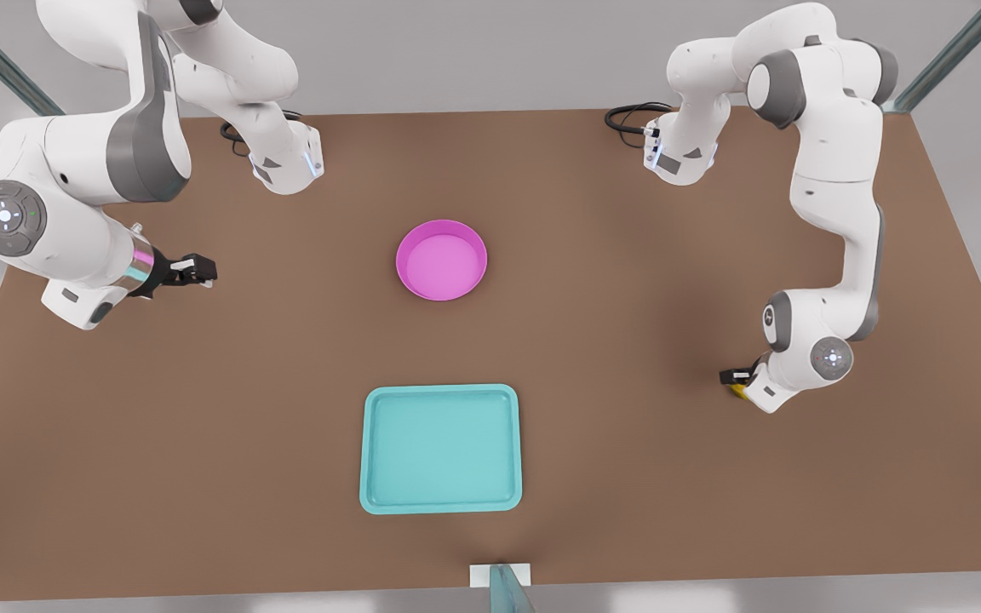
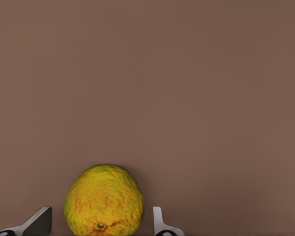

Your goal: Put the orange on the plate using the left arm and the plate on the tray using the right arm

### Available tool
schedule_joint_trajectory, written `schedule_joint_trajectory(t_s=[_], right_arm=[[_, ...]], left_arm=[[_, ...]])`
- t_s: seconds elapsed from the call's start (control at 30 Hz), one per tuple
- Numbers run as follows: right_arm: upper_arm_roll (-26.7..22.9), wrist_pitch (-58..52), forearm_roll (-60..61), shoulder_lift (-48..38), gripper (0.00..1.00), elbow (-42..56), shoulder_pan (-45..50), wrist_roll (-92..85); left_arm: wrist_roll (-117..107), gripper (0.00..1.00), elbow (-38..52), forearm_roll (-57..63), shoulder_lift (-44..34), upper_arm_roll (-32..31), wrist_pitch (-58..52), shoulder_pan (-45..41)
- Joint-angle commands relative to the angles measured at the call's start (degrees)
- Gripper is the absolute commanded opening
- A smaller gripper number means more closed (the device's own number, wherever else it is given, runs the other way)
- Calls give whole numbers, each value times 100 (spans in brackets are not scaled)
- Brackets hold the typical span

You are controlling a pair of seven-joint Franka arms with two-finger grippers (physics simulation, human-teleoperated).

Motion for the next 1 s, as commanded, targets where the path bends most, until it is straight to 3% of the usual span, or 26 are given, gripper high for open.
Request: schedule_joint_trajectory(t_s=[0.0, 0.43, 0.5, 0.87, 0.97], right_arm=[[1, -3, 3, -8, 100, 6, -3, -10], [1, -3, 3, -8, 100, 6, 6, -10], [1, -3, 3, 0, 100, 6, 6, -19], [1, -3, 3, -8, 100, 6, 6, -19], [1, -3, 3, 0, 100, 6, 6, -19]], left_arm=[[199, 100, 1, 11, 65, 1, 55, 1], [190, 100, 10, 2, 109, 1, 20, 9], [190, 75, 18, 2, 109, 1, 20, 27], [190, 65, 62, 11, -31, 1, 90, 18], [-390, 65, 45, 11, -576, -8, -340, -429]])
